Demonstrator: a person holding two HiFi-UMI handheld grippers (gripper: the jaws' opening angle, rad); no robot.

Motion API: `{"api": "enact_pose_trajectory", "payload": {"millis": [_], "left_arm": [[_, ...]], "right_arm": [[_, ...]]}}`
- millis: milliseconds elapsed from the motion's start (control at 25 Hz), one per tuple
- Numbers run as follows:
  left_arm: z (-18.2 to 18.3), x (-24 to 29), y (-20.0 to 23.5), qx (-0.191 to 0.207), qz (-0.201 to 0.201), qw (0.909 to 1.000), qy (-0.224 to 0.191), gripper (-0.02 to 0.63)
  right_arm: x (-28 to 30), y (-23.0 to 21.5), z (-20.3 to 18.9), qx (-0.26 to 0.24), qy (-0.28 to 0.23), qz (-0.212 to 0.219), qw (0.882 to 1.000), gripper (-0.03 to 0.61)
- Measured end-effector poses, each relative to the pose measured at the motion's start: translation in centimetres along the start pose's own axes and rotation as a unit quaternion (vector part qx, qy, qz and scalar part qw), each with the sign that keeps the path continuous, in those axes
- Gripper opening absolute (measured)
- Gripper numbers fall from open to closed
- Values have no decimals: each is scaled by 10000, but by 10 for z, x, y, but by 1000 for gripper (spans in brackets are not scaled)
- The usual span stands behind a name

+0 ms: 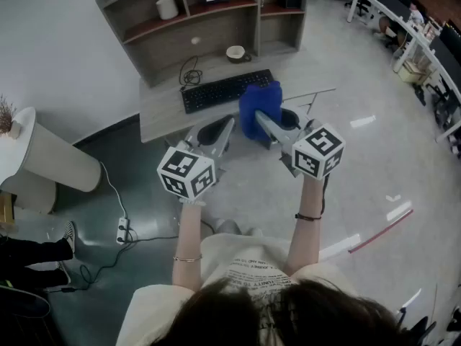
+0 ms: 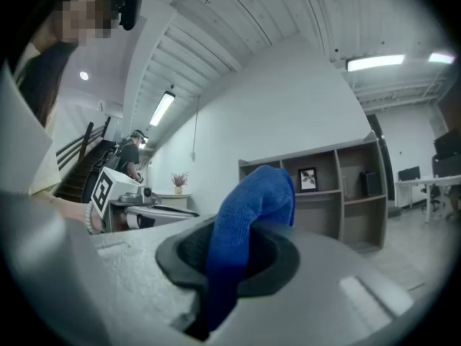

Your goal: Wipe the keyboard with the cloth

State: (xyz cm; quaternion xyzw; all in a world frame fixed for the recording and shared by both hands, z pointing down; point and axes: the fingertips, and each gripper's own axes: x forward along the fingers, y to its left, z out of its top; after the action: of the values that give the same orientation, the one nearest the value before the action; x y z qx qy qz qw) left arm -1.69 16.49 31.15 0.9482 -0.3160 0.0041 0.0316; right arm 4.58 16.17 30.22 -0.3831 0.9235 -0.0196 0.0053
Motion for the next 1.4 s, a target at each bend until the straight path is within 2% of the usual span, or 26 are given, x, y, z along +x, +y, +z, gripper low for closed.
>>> {"api": "enact_pose_trajectory", "payload": {"millis": [560, 1080, 1400], "left_arm": [[-2, -2, -7, -152, 193, 9996, -128, 2], [-18, 1, -8, -331, 396, 9986, 57, 2], [-34, 14, 6, -496, 302, 9981, 193, 2]], "right_arm": [[-11, -2, -1, -49, 28, -1, 10000, 58], [-18, -12, -19, 377, -59, -98, 9992, 58], [-13, -35, -30, 573, -104, -175, 9981, 58]]}}
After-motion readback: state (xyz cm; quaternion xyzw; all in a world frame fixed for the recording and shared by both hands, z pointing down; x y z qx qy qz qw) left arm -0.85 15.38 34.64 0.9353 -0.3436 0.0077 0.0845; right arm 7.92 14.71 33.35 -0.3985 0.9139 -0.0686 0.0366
